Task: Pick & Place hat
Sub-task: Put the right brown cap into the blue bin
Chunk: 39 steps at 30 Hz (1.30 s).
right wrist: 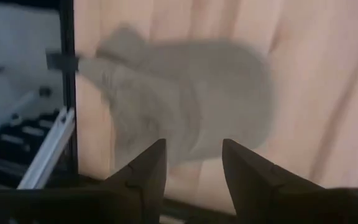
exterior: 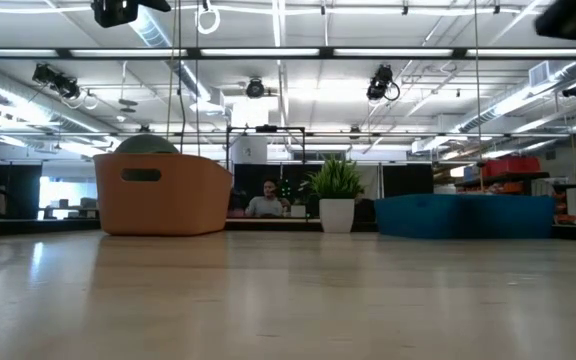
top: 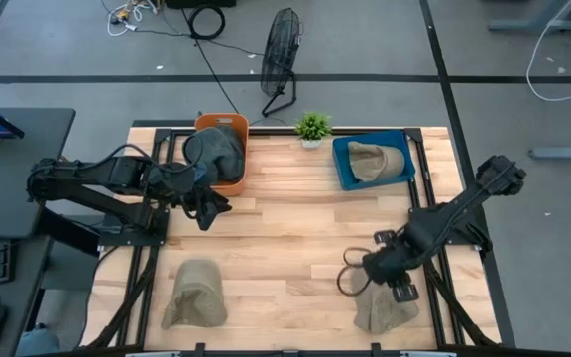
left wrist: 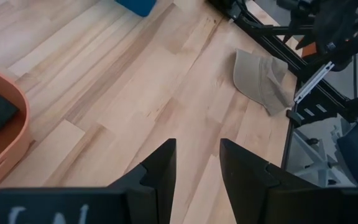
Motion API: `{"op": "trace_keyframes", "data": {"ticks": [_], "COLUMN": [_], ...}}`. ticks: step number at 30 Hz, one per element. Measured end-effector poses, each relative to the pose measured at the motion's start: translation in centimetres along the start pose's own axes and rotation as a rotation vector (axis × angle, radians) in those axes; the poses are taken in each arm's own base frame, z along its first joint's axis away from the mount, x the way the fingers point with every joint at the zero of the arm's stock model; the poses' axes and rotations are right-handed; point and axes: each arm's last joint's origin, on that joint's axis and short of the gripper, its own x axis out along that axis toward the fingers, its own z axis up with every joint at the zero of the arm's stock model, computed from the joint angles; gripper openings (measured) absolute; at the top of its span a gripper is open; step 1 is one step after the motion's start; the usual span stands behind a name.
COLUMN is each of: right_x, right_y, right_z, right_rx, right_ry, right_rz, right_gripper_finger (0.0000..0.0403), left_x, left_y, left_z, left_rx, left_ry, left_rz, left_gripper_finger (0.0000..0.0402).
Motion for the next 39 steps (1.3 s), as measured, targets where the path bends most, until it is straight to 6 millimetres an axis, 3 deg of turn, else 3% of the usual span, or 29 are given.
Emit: {"op": "trace_keyframes", "data": {"ticks": [4, 10, 16, 22, 32, 35, 39], "right_x": [2.1, 4.7, 6.8, 8.9, 10.8, 10.9, 10.9], "right_y": [1.0, 2.5, 2.5, 2.6, 1.8, 1.8, 1.8], "right_z": [0.0, 0.4, 0.6, 0.7, -0.1, -0.2, -0.2], "right_rx": [-0.017, -0.074, -0.092, -0.093, -0.069, -0.079, -0.079], "right_ry": [0.075, 0.072, 0.055, 0.109, 0.116, 0.126, 0.133], "right_rz": [0.012, 0.017, -0.149, -0.132, -0.214, -0.202, -0.188], "right_gripper_finger": [0.0167, 0.0218, 0.0261, 0.0265, 0.0231, 0.0190, 0.0105], "left_x": [0.0, 0.0, 0.0, 0.0, 0.0, 0.0, 0.0], "left_y": [0.0, 0.0, 0.0, 0.0, 0.0, 0.0, 0.0], "left_z": [0.0, 0.0, 0.0, 0.0, 0.0, 0.0, 0.0], "left_rx": [0.000, 0.000, 0.000, -0.001, -0.001, -0.001, 0.000], "left_ry": [0.000, 0.000, 0.000, 0.000, 0.000, 0.000, 0.000], "left_rz": [0.000, 0.000, 0.000, 0.000, 0.001, 0.000, 0.000], "left_gripper_finger": [0.0126, 0.0126, 0.0126, 0.0126, 0.0126, 0.0126, 0.0126]}}
